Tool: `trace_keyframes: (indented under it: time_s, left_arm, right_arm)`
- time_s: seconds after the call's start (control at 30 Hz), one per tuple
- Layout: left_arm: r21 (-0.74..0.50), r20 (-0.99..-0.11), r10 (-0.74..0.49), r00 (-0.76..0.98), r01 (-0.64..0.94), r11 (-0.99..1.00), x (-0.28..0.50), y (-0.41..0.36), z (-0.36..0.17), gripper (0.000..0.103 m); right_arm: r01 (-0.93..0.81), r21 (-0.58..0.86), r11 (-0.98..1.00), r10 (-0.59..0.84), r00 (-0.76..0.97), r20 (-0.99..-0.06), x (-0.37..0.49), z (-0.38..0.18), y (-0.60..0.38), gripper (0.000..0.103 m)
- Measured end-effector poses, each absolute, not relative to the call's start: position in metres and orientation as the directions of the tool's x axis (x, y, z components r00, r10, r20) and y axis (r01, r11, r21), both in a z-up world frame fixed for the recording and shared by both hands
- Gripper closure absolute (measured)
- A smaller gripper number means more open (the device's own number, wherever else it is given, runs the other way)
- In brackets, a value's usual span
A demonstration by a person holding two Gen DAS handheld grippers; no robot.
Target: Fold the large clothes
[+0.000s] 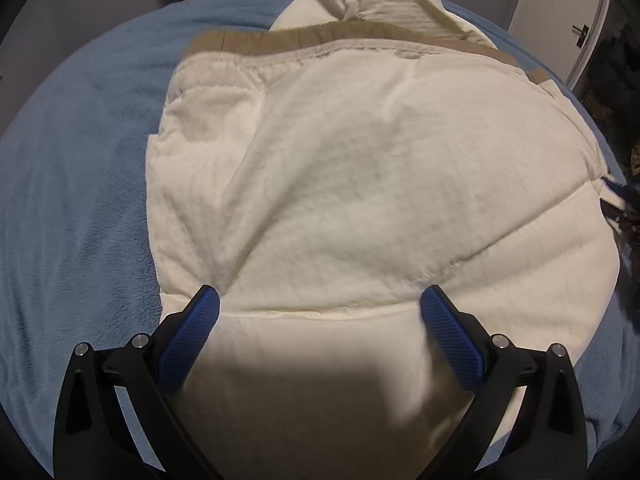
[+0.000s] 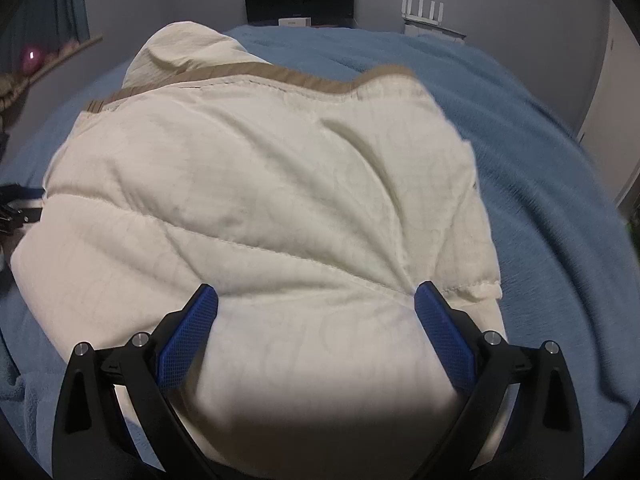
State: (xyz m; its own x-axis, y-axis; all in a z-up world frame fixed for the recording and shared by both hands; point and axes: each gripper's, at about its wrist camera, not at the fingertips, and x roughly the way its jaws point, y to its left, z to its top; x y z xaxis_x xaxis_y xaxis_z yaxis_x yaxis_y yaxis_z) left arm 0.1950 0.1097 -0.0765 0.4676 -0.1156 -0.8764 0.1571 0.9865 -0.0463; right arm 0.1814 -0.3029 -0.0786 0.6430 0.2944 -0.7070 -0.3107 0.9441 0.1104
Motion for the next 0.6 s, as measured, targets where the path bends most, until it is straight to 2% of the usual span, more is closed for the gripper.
trace_keyframes:
  time_s: [0.23, 0.37, 0.53, 0.6]
  left_arm:
    - [-0.082, -0.87, -0.15, 0.469, 0.164, 0.983, 0.189, 0.134, -0.087, 0.005]
    - [-0.045, -0.858, -0.115, 0.5, 0.15, 0.988, 0.184, 0.132, -0.073, 0.007]
    - [-0.092, -0.752, -0.204, 0.627, 0.207, 0.974, 0.183, 0.108, -0.026, 0.007]
    - [-0.05, -0.734, -0.186, 0.654, 0.221, 0.974, 0.194, 0.091, -0.017, 0.007]
  right_arm:
    - [-0.331, 0.181, 0.926, 0.361, 0.639, -0.679, 0.182, -0.09, -0.31, 0.009]
    - [-0.302, 0.149, 0.941, 0.319, 0.656, -0.684, 0.173, -0.076, -0.313, 0.009]
    - [-0.287, 0.069, 0.955, 0.264, 0.728, -0.633, 0.167, -0.037, -0.309, 0.009]
    - [-0.262, 0.059, 0.963, 0.239, 0.732, -0.639, 0.181, -0.027, -0.306, 0.009]
